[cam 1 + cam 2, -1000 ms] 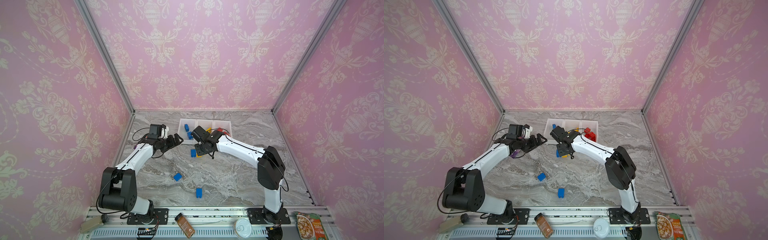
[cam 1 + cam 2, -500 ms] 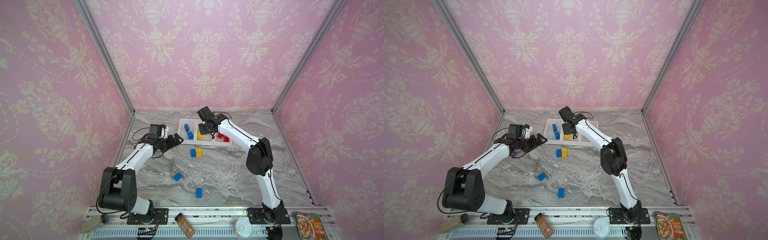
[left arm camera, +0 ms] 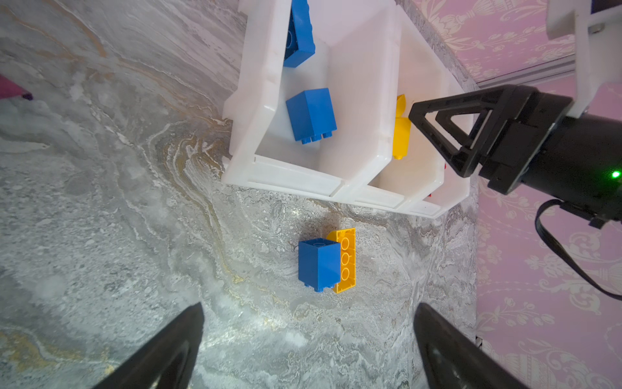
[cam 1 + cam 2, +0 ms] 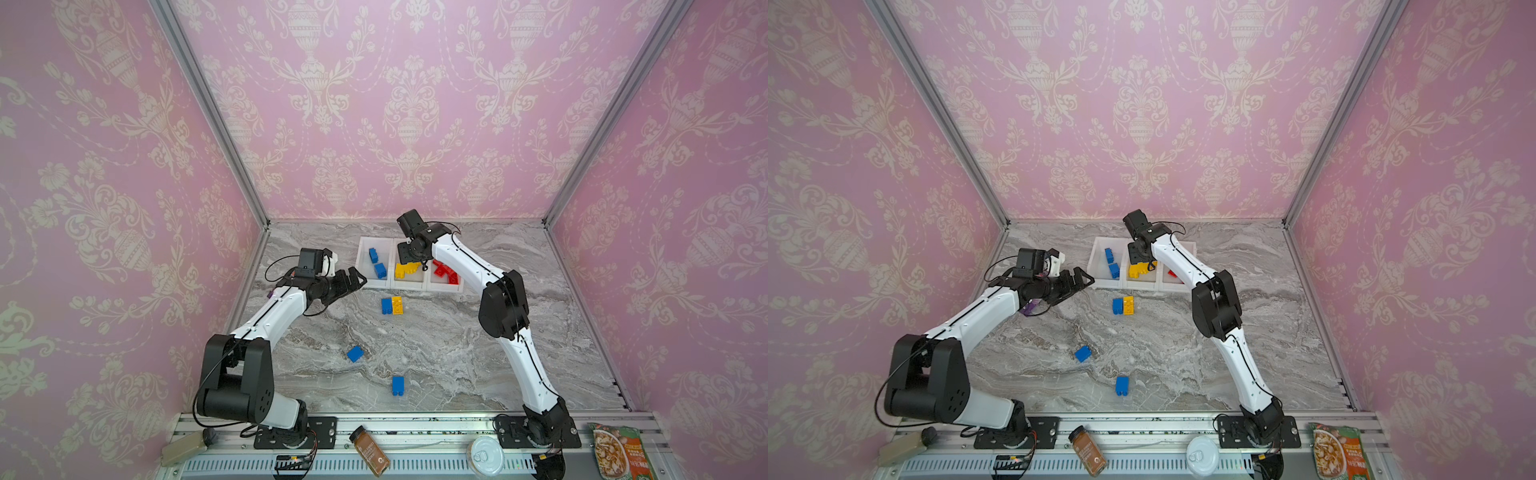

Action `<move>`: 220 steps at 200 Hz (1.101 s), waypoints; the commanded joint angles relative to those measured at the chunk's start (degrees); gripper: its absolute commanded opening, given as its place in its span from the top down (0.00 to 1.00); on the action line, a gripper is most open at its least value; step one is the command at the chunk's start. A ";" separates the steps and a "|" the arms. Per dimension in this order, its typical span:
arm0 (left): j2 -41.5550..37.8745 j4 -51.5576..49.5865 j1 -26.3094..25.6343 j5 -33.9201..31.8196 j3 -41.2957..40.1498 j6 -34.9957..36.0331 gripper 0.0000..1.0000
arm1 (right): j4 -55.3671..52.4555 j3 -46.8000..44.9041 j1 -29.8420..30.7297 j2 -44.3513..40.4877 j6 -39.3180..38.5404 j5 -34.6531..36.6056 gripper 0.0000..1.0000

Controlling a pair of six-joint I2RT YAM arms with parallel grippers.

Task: Sort the legos into containers by color
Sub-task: Place the lego in the container.

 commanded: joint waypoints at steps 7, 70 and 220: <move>0.57 -1.29 0.34 -0.66 0.26 1.52 0.01 | -0.33 0.16 -0.02 -0.63 0.20 -0.76 0.23; 0.52 -1.59 0.13 -1.05 0.35 1.69 0.01 | 1.74 -4.38 -0.02 -5.16 0.19 -2.32 0.19; -8.25 -21.66 -14.10 -14.66 -3.98 -3.15 0.02 | 9.76 -41.27 4.31 -34.47 0.36 -14.48 0.03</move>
